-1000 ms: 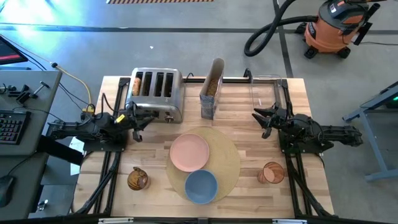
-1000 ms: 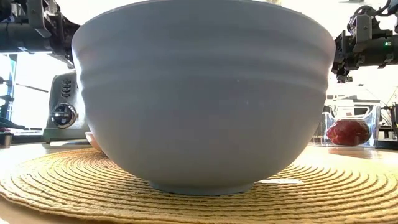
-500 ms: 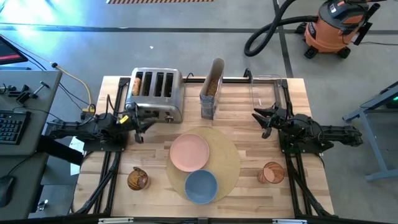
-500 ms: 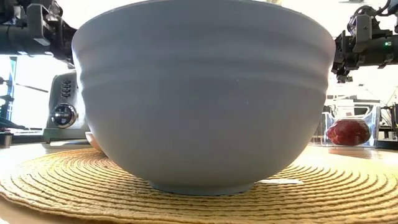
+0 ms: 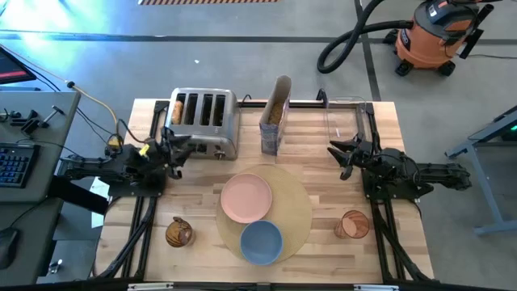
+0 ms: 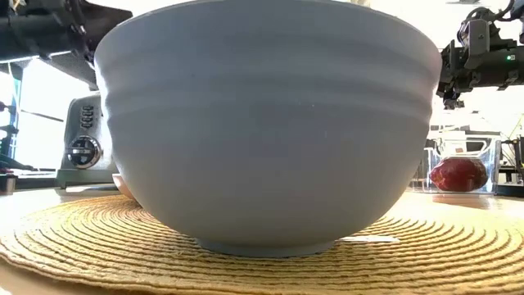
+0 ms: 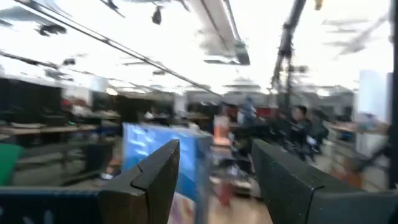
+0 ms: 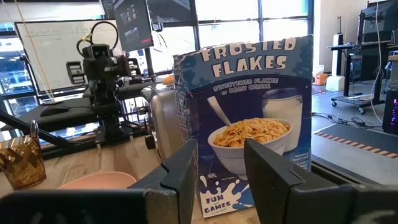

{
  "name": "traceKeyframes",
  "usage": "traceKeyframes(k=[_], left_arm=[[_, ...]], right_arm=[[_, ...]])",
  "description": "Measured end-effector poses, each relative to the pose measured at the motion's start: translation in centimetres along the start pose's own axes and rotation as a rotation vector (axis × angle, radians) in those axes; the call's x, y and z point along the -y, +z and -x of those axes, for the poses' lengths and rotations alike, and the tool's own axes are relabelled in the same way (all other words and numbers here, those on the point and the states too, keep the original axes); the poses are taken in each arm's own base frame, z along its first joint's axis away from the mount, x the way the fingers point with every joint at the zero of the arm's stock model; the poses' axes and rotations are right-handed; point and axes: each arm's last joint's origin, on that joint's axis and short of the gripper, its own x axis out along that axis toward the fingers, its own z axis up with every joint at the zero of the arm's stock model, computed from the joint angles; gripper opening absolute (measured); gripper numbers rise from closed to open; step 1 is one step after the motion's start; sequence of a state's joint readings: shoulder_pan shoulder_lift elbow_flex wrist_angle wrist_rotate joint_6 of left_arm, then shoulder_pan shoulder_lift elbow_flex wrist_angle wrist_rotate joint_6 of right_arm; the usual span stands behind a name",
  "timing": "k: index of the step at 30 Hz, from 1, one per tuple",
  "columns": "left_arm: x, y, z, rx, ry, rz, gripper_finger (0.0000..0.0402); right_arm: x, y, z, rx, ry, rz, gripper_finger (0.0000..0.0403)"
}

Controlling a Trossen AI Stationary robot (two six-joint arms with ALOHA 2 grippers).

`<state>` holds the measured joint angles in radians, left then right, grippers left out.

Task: Arrange a breakfast setting
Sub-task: Put the toasted bagel on the pink plate

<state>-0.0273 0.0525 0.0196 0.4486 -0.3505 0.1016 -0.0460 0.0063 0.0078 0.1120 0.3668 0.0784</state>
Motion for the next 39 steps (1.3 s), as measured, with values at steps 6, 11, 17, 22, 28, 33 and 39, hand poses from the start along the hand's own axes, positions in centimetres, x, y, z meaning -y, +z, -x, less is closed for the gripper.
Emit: traceKeyframes(k=[6, 11, 17, 22, 28, 33, 39], left_arm=[[-0.8, 2.7, -0.7, -0.103, 0.264, -0.042, 0.0182], [-1.0, 5.6, -1.8, -0.219, 0.398, -0.037, 0.0182], [-0.9, 8.2, -3.7, -0.312, 0.568, -0.124, 0.0182], [-0.8, 9.7, -5.1, -0.377, 0.724, -0.21, 0.0182], [-0.8, 11.2, -6.3, -0.422, 0.873, -0.302, 0.0182], [-1.3, 12.1, -7.2, -0.431, 0.942, -0.327, 0.0182], [-2.3, 12.4, -8.3, -0.519, 0.918, -0.364, 0.0182]], right_arm=[[0.0, 0.0, 0.0, -0.003, -0.001, 0.001, 0.0116], [0.0, 0.0, 0.0, -0.004, 0.0, 0.001, 0.0116], [0.0, 0.0, 0.0, -0.003, 0.0, 0.001, 0.0116], [0.0, 0.0, 0.0, -0.003, 0.0, 0.001, 0.0116], [0.0, 0.0, 0.0, -0.005, -0.001, 0.002, 0.0116], [0.0, -0.1, 0.0, -0.007, -0.001, 0.003, 0.0116], [0.0, -0.1, 0.0, -0.006, -0.001, 0.003, 0.0116]])
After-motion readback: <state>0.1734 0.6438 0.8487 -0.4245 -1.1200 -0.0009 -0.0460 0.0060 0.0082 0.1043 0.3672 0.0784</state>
